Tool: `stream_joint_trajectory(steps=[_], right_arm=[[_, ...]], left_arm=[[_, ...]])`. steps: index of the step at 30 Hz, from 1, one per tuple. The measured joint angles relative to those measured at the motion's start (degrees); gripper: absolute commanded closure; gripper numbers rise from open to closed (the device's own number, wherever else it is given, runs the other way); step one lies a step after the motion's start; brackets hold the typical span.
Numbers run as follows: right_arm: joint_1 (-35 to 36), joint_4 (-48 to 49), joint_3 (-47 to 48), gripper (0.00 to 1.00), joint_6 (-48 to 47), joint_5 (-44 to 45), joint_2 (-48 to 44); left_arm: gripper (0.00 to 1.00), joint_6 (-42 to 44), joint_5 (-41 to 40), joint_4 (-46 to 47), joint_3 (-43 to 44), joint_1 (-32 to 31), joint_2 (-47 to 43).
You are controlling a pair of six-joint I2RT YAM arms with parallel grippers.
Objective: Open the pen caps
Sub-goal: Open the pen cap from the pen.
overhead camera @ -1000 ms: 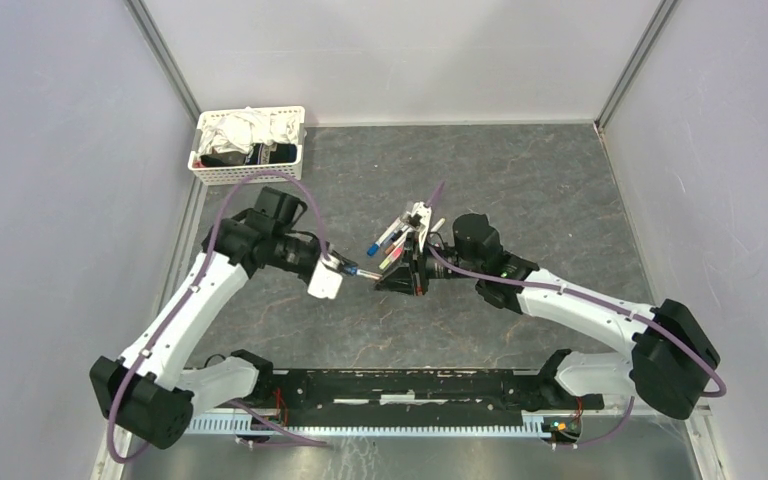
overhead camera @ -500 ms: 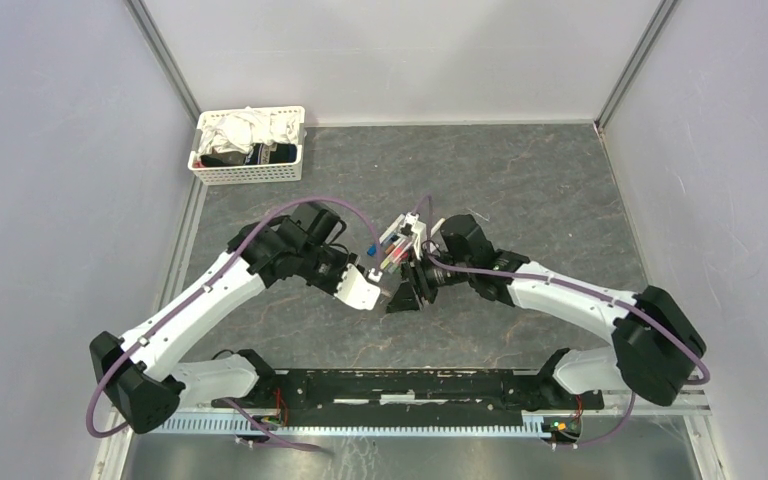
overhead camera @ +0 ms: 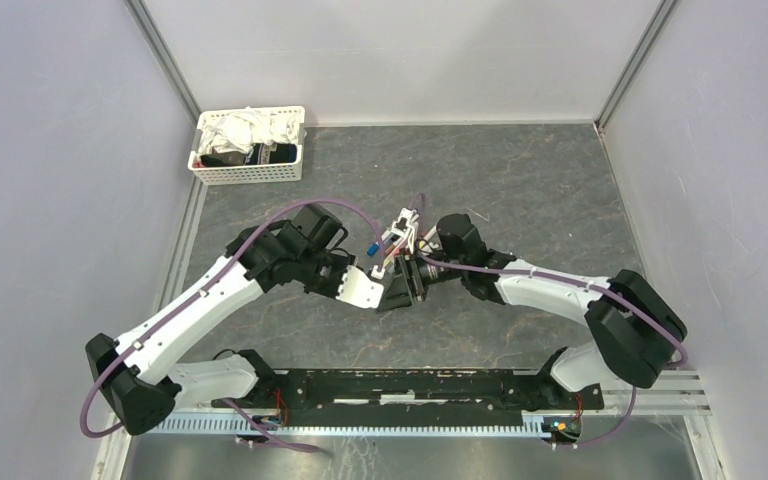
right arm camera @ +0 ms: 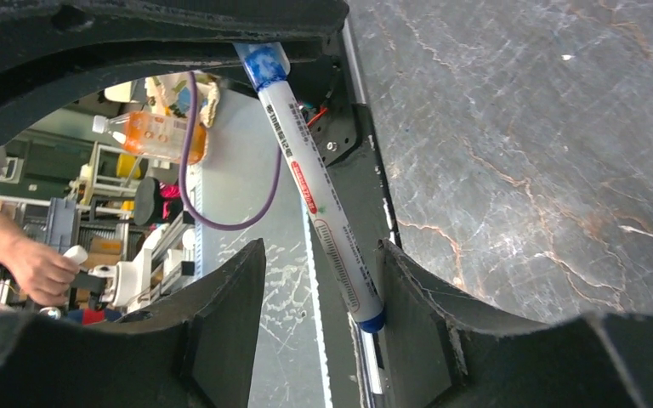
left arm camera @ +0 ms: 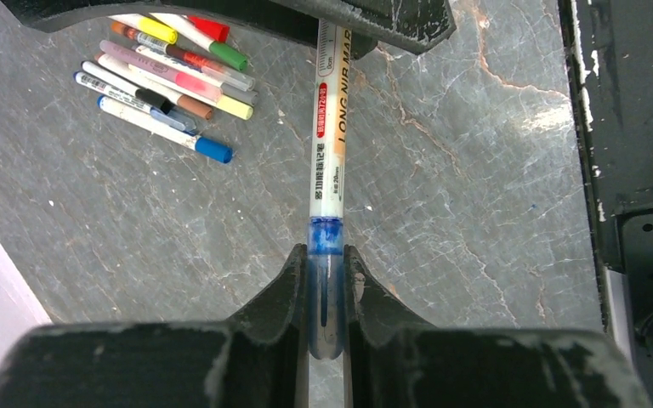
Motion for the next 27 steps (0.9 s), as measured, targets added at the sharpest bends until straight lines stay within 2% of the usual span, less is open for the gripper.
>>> stream_joint_trajectory(steps=[4, 7, 9, 13, 15, 17, 20, 23, 27], right_arm=[[0.1, 2.5, 0.4, 0.44, 1.2, -2.3, 1.2], [0.8, 3.5, 1.3, 0.49, 1.9, -3.2, 2.1], [1.4, 4.2, 2.5, 0.56, 2.3, -3.6, 3.0], [2.2, 6.7, 3.7, 0.85, 3.4, -3.8, 3.9], [2.2, 8.3, 3.8, 0.92, 3.7, -5.4, 3.9], [2.4, 9.0, 3.9, 0.94, 3.8, -5.9, 3.9], [2.4, 9.5, 4.0, 0.94, 4.4, -6.7, 4.0], [2.5, 9.6, 4.5, 0.82, 4.7, -7.2, 4.3], [2.9, 9.6, 5.2, 0.81, 5.6, -7.3, 5.0]], left_arm=[[0.98, -1.4, 0.5, -0.4, 0.0, -0.2, -0.6], [0.98, -2.3, 1.5, -0.5, 0.0, -0.3, -0.8], [0.98, -3.2, 2.3, -0.6, 0.2, -0.4, -0.8], [0.98, -6.3, 4.6, -0.7, 1.6, -0.6, -0.8], [0.98, -7.6, 5.0, -1.1, 2.0, -0.6, -0.9], [0.95, -8.4, 5.4, -1.5, 2.0, -0.5, -1.0], [0.83, -9.3, 5.9, -1.6, 2.0, -0.5, -1.6], [0.75, -9.8, 5.9, -1.6, 1.9, -0.5, -2.2], [0.74, -10.1, 5.4, -1.5, 1.7, -0.5, -2.3]])
